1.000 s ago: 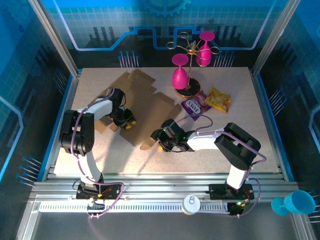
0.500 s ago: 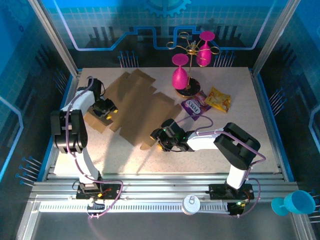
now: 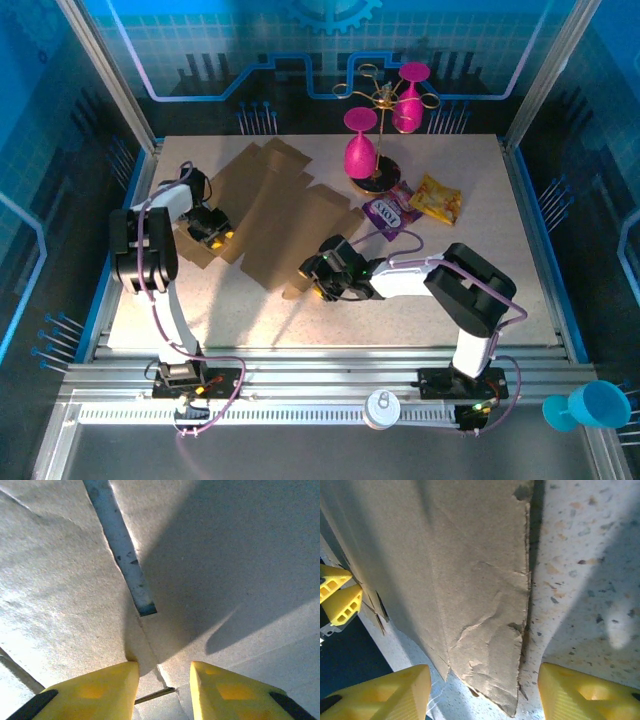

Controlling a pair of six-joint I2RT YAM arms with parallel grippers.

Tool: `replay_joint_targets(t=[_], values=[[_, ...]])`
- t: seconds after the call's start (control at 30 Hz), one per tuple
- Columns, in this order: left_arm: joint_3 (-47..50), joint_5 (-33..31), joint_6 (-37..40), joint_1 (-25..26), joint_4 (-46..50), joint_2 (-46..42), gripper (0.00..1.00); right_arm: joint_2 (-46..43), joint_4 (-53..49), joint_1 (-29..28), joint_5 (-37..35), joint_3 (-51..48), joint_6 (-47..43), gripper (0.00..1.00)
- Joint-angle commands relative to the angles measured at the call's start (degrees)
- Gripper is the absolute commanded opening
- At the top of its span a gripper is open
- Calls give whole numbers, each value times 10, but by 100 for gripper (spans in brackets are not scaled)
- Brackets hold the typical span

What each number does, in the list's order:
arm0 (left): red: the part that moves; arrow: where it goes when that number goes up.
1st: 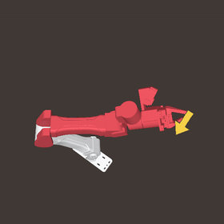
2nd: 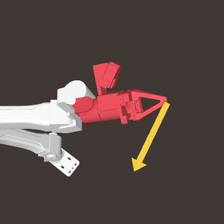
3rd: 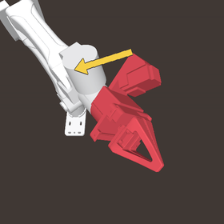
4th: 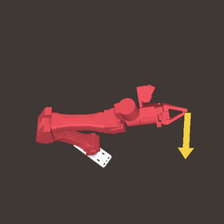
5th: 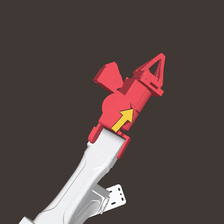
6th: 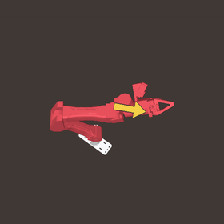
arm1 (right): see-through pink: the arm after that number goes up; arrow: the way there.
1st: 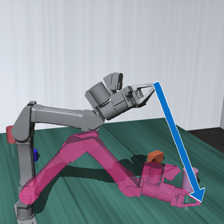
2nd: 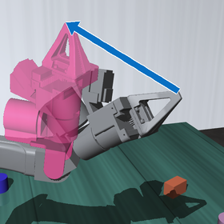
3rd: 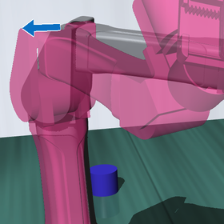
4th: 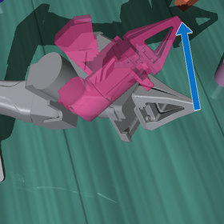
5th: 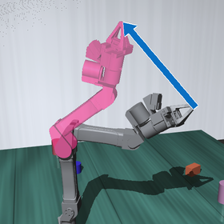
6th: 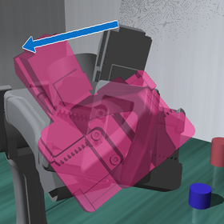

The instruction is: Fold the paper box

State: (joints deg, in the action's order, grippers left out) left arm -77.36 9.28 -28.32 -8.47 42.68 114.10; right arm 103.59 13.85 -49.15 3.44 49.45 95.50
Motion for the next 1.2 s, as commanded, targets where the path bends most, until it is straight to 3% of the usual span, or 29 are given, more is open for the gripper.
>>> replay_joint_targets(t=[0.0,0.43,0.63,0.7,0.77,0.83,0.9,1.17], values=[[27,4,11,1,0,6,35,47,130,-14,4,28,1,58],[17,10,9,1,4,9,35,54,279,-9,-18,-13,-22,46],[12,9,9,2,5,11,35,35,296,-6,-36,-30,-40,37],[7,8,9,2,8,10,34,25,288,-6,-42,-34,-45,28],[0,7,5,2,15,2,35,14,274,-5,-46,-34,-49,12],[-7,3,-6,2,19,-20,37,1,262,-4,-51,-32,-49,7],[-21,-4,-30,2,28,-52,41,-12,248,-3,-47,-23,-51,0],[-57,-69,-206,7,52,-208,53,-49,176,-3,-31,73,-42,0]])
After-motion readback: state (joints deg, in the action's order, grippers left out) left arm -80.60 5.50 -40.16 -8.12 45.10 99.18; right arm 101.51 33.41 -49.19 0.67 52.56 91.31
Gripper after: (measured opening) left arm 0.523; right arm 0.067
